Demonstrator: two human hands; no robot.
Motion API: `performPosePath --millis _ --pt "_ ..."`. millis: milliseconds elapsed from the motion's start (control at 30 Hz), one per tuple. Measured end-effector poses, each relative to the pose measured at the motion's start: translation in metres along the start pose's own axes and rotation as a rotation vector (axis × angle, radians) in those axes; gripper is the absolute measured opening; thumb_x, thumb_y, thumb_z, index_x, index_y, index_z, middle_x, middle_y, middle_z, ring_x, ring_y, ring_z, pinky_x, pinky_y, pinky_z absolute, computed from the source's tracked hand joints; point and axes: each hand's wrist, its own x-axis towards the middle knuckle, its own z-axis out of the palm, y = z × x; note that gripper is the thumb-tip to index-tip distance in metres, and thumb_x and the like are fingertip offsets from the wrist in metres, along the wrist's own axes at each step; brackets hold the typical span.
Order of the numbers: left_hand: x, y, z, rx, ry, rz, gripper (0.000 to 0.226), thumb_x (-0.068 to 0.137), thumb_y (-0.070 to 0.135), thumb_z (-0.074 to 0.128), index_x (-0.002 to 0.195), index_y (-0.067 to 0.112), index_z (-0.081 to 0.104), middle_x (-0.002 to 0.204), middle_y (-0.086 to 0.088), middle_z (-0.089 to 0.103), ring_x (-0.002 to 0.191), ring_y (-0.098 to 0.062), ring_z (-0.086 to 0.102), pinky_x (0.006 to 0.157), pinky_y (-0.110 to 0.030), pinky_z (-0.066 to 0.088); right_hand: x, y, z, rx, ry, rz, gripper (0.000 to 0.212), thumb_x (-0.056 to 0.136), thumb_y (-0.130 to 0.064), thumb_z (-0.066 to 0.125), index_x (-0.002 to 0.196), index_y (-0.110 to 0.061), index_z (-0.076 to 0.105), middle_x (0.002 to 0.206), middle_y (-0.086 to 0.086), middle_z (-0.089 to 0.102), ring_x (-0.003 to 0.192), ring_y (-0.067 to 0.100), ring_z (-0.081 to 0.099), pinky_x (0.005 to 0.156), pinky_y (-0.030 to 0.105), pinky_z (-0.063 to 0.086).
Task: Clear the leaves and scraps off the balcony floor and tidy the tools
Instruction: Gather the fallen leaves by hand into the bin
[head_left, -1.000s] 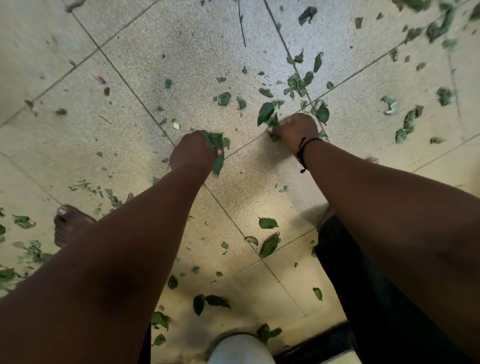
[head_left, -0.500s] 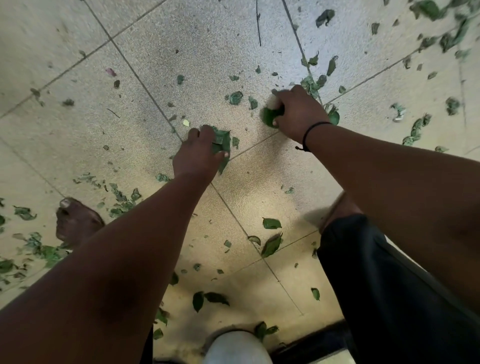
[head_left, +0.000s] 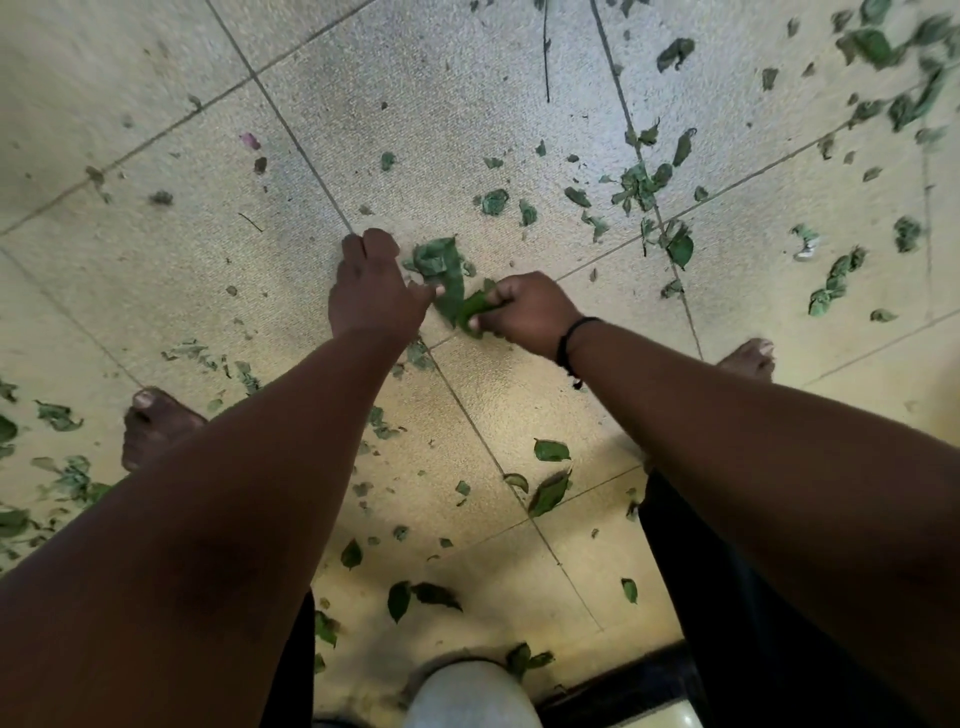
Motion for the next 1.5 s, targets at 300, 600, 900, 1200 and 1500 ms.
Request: performPosePath --millis 300,600,900,1200,1500 --pt "-0.005 -0.051 -0.010 -0.313 -0.093 -0.148 0.019 0.090 0.025 0.062 0.107 0.020 0.057 0.114 -0.006 0.056 0.095 -0.020 0.058 0.077 -0.032 0.046 0.031 -0.041 0.048 -0.194 0.324 0.094 0.050 0.084 -0.017 0.067 0.123 -0.011 0.035 0.113 0.011 0.056 0.094 0.030 0.058 0.072 0.036 0.048" --pt "-0.017 -0.044 -0.023 -0.456 -0.167 -0.213 0.006 0.090 0.023 0.060 0.096 0.021 0.059 0.091 0.006 0.063 0.084 -0.015 0.059 0.063 -0.025 0.040 0.030 -0.041 0.029 -0.059 0.236 0.143 0.031 0.079 -0.008 0.063 0.057 -0.015 0.042 0.053 0.001 0.038 0.049 0.015 0.037 0.046 0.022 0.026" --pt "-0.046 -0.010 -0.027 -0.952 -0.359 -0.347 0.015 0.089 0.020 0.069 0.101 0.013 0.063 0.085 0.000 0.062 0.069 -0.013 0.055 0.059 -0.023 0.041 -0.052 -0.016 -0.006 -0.232 0.411 -0.046 0.051 0.090 -0.009 0.059 0.133 -0.020 0.034 0.087 0.007 0.062 0.072 0.022 0.058 0.064 0.034 0.048" --pt "-0.111 0.024 -0.031 -1.277 -0.552 -0.455 0.033 0.090 0.037 0.065 0.120 0.024 0.058 0.123 -0.002 0.065 0.114 -0.023 0.060 0.089 -0.032 0.047 -0.110 -0.004 -0.012 0.357 0.259 0.121 0.016 0.079 -0.005 0.074 0.081 -0.013 0.061 0.082 0.007 0.067 0.077 0.023 0.067 0.069 0.036 0.060" --pt "-0.211 0.062 -0.040 -1.504 -0.536 -0.577 0.029 0.091 -0.004 0.051 0.113 0.008 0.065 0.109 -0.012 0.071 0.098 -0.024 0.067 0.080 -0.034 0.059 -0.187 -0.003 0.010 0.012 -0.085 -0.028 0.017 0.082 -0.018 0.071 0.068 -0.022 0.063 0.062 0.003 0.065 0.058 0.021 0.066 0.057 0.030 0.056"
